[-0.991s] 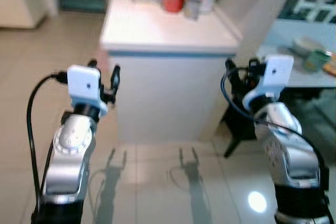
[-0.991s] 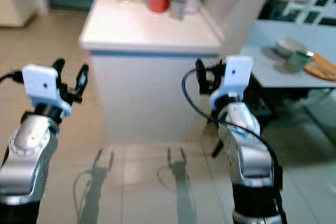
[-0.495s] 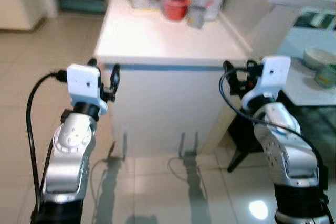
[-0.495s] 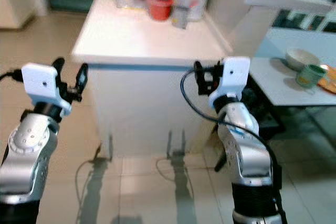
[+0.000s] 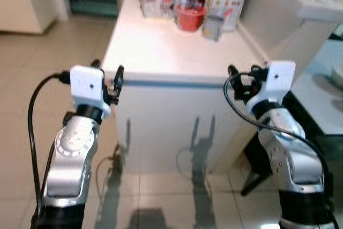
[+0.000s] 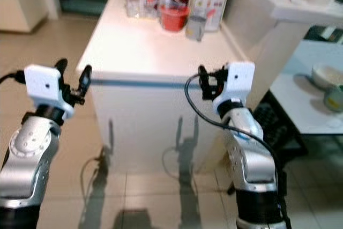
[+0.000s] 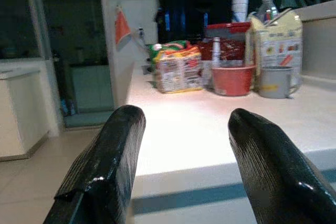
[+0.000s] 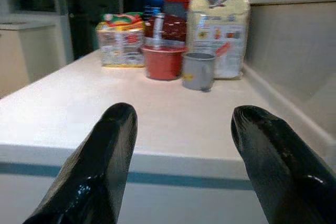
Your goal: Setting the table
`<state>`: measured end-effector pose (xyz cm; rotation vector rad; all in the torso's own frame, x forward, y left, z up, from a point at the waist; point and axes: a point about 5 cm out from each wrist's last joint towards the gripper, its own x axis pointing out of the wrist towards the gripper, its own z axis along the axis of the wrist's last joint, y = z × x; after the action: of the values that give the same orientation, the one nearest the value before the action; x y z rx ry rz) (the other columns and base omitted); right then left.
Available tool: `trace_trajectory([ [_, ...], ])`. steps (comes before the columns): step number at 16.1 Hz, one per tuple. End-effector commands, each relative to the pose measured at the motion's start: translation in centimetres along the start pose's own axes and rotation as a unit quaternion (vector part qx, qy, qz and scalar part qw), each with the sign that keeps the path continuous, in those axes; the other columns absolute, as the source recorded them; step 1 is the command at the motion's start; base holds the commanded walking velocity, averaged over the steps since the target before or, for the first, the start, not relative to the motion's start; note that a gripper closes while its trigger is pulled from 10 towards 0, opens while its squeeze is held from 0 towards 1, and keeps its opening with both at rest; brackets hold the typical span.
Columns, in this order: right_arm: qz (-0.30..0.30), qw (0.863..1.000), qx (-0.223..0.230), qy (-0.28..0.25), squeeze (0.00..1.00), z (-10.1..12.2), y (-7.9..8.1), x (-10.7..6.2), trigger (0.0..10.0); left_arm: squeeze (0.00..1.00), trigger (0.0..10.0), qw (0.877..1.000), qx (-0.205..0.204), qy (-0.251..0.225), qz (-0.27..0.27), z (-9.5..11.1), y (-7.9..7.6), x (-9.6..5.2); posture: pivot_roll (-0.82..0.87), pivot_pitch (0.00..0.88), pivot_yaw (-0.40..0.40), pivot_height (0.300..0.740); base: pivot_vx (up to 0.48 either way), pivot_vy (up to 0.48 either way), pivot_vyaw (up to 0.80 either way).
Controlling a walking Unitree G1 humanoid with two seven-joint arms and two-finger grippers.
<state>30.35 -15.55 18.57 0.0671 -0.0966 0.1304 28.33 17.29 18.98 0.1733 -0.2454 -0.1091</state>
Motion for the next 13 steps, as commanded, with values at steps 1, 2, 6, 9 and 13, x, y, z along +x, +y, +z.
trace_trajectory([
  [1, -0.021, 1.0, -0.005, -0.005, 0.0, 0.39, -1.25, -0.26, 10.0, 0.0, 10.0, 1.0, -0.003, -0.007, -0.022, 0.32, -1.05, 0.27, 0.01, 0.0, -0.081, 0.74, 0.42, 0.0, 0.0],
  [2, -0.02, 1.0, -0.004, -0.005, 0.0, 0.39, -1.22, -0.26, 10.0, 0.0, 10.0, 1.0, 0.0, -0.006, -0.023, 0.33, -1.05, 0.26, 0.01, 0.0, -0.081, 0.74, 0.416, 0.0, 0.0],
  [6, -0.02, 1.0, -0.002, -0.005, 0.0, 0.37, -1.1, -0.24, 10.0, 0.0, 10.0, 1.0, 0.003, -0.006, -0.026, 0.33, -0.97, 0.24, 0.01, 0.0, -0.079, 0.74, 0.417, 0.0, 0.0],
  [9, -0.022, 1.0, 0.001, -0.002, 0.0, 0.3, -1.15, -0.27, 10.0, 0.0, 10.0, 1.0, 0.005, -0.006, -0.028, 0.31, -1.04, 0.29, 0.01, 0.0, -0.079, 0.74, 0.419, 0.0, -0.16],
  [13, -0.021, 1.0, 0.002, -0.002, 0.0, 0.22, -1.09, -0.35, 10.0, 0.0, 10.0, 1.0, 0.007, -0.005, -0.03, 0.31, -0.98, 0.26, 0.01, 0.0, -0.076, 0.74, 0.416, 0.0, -0.21],
])
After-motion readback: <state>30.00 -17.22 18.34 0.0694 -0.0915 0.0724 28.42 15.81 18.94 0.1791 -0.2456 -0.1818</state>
